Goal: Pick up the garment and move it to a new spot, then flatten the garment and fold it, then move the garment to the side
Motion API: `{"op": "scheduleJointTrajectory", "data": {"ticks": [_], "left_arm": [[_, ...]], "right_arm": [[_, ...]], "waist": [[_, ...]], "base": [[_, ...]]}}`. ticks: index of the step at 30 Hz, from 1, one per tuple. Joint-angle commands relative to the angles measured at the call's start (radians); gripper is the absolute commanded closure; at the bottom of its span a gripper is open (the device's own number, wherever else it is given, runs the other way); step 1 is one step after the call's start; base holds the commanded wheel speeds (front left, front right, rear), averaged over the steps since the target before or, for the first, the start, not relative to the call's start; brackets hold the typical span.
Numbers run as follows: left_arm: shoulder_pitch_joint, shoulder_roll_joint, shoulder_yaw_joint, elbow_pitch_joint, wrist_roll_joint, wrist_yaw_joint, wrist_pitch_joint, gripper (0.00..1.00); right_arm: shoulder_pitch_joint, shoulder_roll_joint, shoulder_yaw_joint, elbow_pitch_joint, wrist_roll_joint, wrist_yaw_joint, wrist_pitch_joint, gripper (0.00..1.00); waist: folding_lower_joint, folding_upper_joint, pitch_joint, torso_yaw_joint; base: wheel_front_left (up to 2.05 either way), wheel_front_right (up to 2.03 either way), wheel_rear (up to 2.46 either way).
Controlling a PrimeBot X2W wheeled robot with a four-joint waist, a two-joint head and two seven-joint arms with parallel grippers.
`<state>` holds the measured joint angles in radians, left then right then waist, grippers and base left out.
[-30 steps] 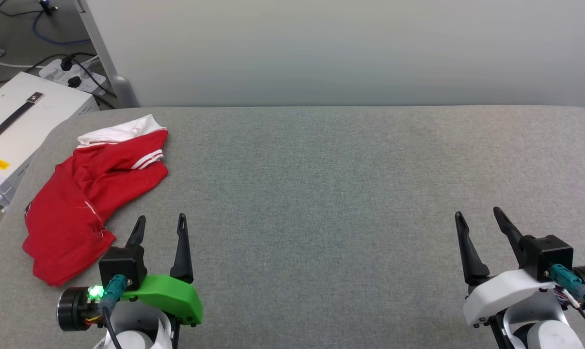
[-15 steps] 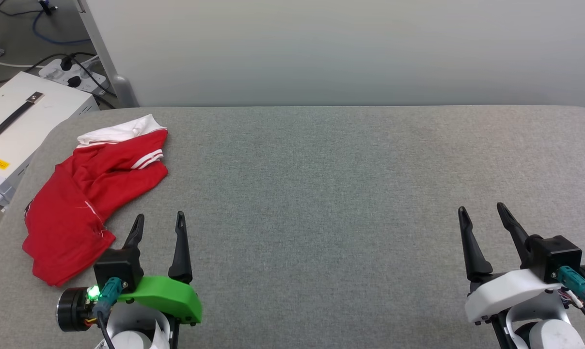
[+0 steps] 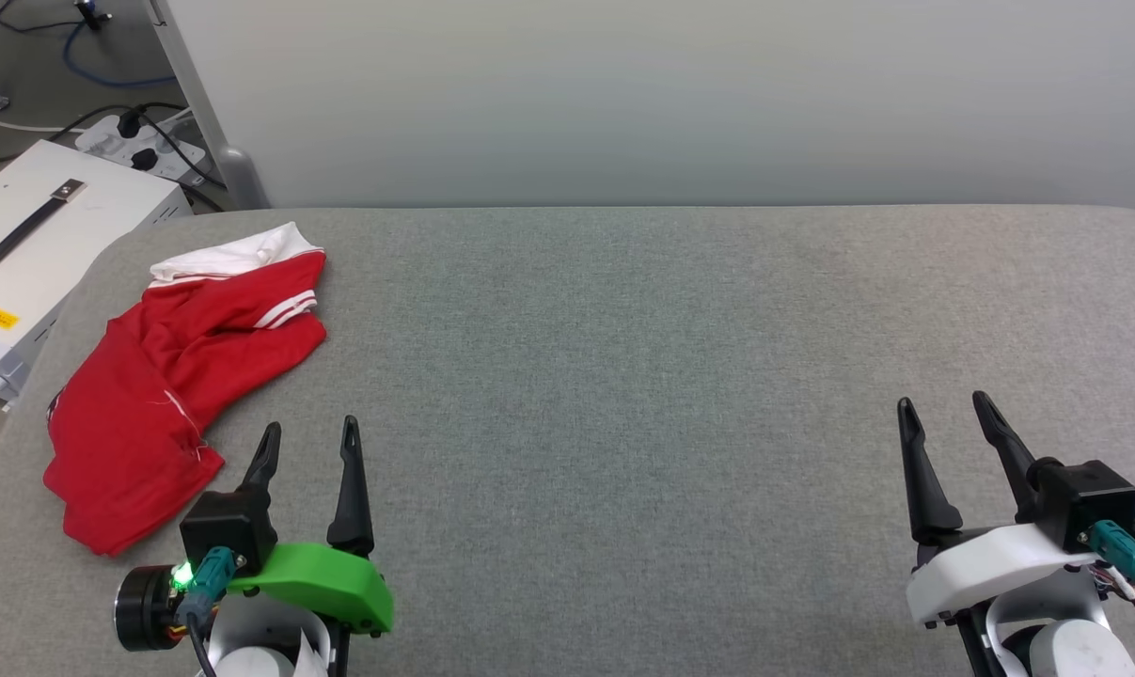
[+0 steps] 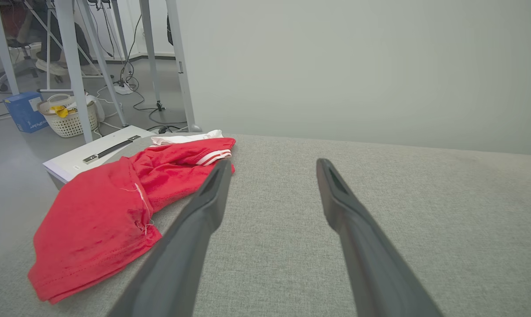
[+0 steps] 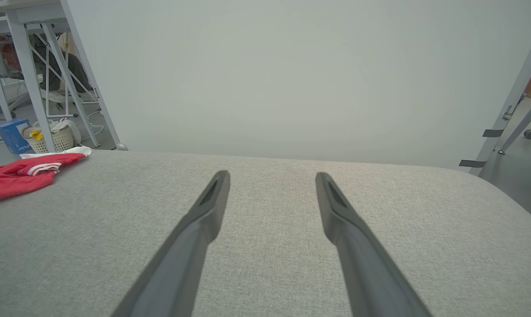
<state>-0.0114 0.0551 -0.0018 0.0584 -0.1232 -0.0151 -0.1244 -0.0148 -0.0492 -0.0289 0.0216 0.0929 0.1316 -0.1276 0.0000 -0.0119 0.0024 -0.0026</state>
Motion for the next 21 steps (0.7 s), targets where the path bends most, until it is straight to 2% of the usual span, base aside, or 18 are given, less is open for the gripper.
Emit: {"op": "scheduleJointTrajectory", "data": {"ticks": [1,21], "left_arm": [[0.017,-0.003,-0.001,0.007,-0.012,-0.009,-0.011,0.0],[0.02,-0.003,-0.007,0.03,-0.045,-0.022,-0.053,0.0]], "right_arm": [[-0.019,-0.001,-0.003,0.004,0.006,0.0,-0.01,0.0],[-0.025,-0.001,-0.009,0.009,0.02,-0.001,-0.051,0.0]], "waist": [[0.0,0.0062,0.002,0.0],[0.0,0.0081,0.009,0.003]], "base": [[0.0,0.0,0.0],[0.0,0.0,0.0]]}}
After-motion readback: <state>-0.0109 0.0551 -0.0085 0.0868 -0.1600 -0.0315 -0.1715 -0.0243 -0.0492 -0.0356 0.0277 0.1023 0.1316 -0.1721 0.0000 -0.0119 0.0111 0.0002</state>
